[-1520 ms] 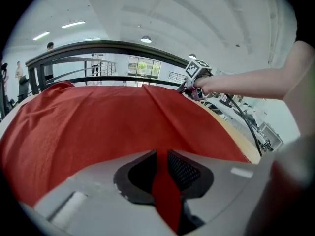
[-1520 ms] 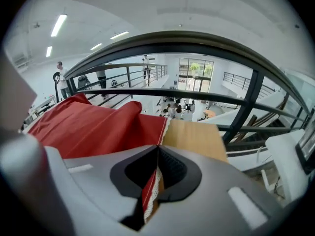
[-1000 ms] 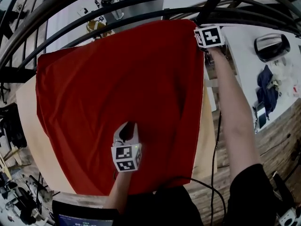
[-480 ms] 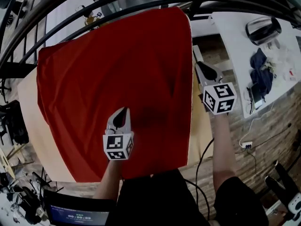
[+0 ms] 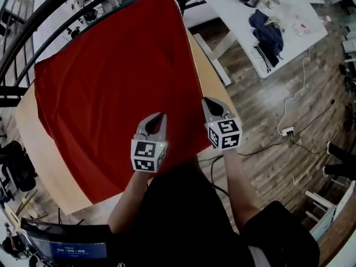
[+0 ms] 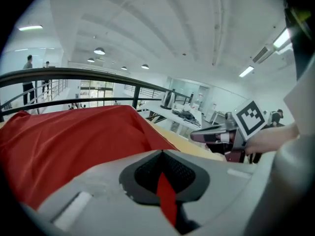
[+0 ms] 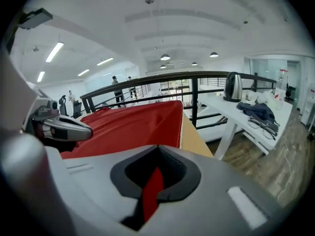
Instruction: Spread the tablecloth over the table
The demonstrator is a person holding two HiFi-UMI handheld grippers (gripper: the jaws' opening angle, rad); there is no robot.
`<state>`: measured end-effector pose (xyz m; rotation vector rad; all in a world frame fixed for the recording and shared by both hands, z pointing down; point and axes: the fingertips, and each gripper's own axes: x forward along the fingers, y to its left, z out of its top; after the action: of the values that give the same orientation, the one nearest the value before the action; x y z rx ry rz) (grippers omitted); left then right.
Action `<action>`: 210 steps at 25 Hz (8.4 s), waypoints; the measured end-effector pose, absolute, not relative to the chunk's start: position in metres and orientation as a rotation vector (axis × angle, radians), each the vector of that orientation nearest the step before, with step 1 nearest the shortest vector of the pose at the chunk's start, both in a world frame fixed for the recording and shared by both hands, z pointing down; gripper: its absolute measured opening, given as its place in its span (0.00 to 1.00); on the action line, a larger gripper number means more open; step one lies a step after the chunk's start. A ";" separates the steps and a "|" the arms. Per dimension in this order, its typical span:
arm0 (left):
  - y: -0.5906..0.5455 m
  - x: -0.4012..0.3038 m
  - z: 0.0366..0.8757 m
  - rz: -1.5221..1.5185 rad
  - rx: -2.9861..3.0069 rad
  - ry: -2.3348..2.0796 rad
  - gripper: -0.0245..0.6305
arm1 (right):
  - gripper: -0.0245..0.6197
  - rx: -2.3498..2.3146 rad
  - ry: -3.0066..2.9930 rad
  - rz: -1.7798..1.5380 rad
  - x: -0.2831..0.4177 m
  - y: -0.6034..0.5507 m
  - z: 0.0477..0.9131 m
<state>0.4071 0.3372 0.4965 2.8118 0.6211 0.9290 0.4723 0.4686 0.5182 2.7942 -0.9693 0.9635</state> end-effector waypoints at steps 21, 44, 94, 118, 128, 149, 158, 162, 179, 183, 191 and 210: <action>0.440 0.228 0.576 1.289 2.630 0.878 0.28 | 0.34 2.920 -1.052 1.387 0.282 0.558 0.621; 0.436 0.251 0.607 1.295 2.604 0.269 0.26 | 0.05 2.714 -1.614 1.619 0.293 0.586 0.623; 0.282 0.133 0.547 0.980 2.660 -0.264 0.05 | 0.05 2.173 -1.978 0.797 0.229 0.387 0.507; -0.018 -0.121 0.588 0.916 2.420 -0.810 0.41 | 0.05 1.687 -2.012 0.909 -0.013 0.086 0.535; -0.021 -0.140 0.653 0.904 2.327 -0.472 0.55 | 0.05 1.416 -2.041 0.845 -0.017 0.047 0.569; 0.193 0.017 0.476 0.768 2.659 0.166 0.05 | 0.05 1.749 -1.863 1.203 0.081 0.102 0.590; 0.296 0.138 0.568 0.783 2.211 0.083 0.19 | 0.05 1.655 -2.011 0.740 0.178 0.168 0.481; 0.322 0.150 0.562 0.720 2.212 0.046 0.63 | 0.05 1.336 -2.119 0.716 0.126 0.157 0.532; 0.087 0.062 0.587 0.814 2.282 -0.869 0.24 | 0.05 1.184 -2.053 0.741 0.125 0.188 0.609; 0.087 0.068 0.603 0.901 2.261 -0.888 0.33 | 0.05 1.208 -2.027 0.692 0.120 0.187 0.607; 0.073 0.054 0.605 0.826 2.153 -1.036 0.19 | 0.05 1.243 -2.025 0.716 0.116 0.188 0.605; 0.106 0.096 0.608 0.944 2.331 -1.103 0.43 | 0.05 1.248 -2.055 0.728 0.117 0.190 0.608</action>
<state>0.0960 0.1062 0.6076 2.3307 -1.1034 0.9436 0.1170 0.1895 0.6076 1.2478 -2.0553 0.7277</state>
